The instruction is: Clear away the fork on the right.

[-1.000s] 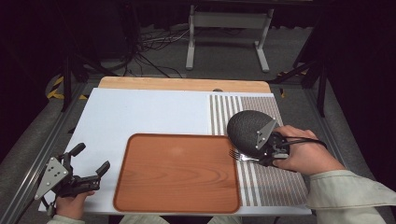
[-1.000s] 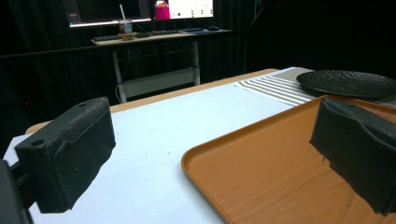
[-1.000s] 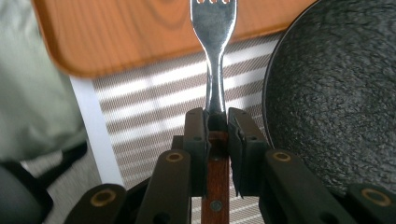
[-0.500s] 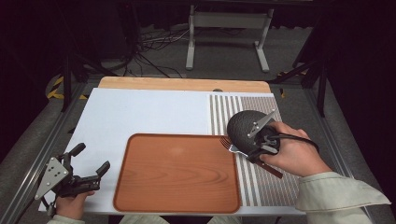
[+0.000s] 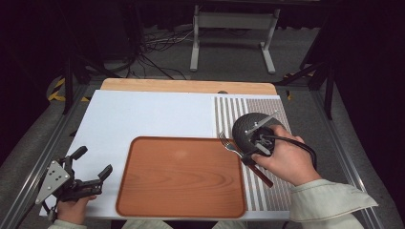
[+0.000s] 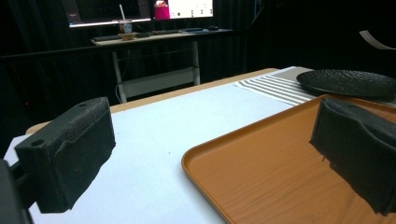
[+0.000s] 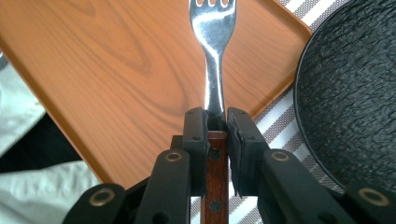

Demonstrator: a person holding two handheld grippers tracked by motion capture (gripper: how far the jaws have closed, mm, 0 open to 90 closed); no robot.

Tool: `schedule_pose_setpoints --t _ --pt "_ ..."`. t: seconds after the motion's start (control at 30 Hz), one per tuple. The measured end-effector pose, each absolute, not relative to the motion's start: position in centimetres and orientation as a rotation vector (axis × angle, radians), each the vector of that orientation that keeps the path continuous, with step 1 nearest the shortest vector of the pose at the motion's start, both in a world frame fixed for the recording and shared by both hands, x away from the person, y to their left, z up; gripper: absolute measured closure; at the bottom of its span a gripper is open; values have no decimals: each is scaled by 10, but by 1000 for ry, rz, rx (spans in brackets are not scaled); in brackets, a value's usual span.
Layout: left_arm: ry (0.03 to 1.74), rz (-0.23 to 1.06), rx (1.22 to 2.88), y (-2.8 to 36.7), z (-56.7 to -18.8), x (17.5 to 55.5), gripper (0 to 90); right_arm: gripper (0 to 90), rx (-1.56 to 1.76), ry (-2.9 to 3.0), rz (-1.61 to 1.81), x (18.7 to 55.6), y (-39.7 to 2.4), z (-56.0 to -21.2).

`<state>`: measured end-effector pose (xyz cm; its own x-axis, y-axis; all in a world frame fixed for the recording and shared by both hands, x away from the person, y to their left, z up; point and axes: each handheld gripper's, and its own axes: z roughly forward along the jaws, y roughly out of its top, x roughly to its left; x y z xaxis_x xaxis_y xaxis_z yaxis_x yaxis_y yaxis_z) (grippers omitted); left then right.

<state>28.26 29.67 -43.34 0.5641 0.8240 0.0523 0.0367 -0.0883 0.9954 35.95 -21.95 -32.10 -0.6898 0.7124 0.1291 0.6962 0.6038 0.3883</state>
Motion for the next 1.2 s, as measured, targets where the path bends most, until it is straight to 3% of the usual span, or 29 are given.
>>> schedule_pose_setpoints --t 0.63,1.2 --pt "759 774 1529 297 -433 282 4 791 1576 2625 715 359 -197 -333" --pt "759 780 1530 298 -432 282 4 790 1669 2618 751 360 -186 -345"
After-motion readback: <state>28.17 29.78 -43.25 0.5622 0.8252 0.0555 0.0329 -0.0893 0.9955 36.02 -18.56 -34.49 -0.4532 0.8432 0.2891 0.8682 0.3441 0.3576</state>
